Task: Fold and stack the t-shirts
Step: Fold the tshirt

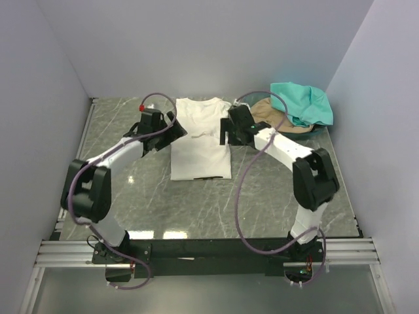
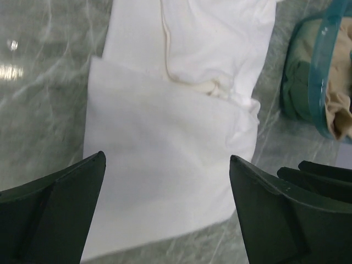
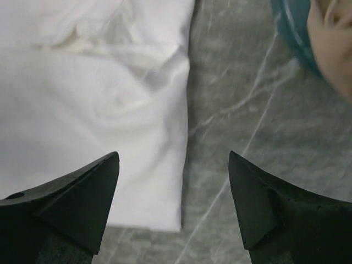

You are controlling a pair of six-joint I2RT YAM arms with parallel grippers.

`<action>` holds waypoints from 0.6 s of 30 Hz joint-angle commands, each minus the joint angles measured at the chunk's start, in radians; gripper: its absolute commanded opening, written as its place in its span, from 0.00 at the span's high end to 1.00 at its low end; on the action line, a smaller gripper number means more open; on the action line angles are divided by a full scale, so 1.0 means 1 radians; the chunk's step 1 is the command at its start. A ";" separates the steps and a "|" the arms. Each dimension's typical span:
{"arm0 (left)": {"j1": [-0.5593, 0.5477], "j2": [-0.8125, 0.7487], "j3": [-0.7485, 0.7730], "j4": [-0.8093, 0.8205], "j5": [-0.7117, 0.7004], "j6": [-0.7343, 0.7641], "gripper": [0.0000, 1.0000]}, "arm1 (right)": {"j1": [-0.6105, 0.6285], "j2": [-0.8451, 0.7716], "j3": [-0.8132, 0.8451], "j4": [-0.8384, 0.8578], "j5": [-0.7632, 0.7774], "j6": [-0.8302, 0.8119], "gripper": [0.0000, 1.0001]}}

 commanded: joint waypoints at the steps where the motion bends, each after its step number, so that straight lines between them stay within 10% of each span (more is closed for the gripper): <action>1: -0.019 -0.137 -0.097 0.003 0.007 -0.014 0.01 | 0.023 -0.160 -0.165 0.066 -0.064 0.044 0.14; 18: -0.071 -0.346 -0.518 0.057 0.043 -0.066 0.13 | 0.072 -0.288 -0.542 0.258 -0.209 0.205 0.26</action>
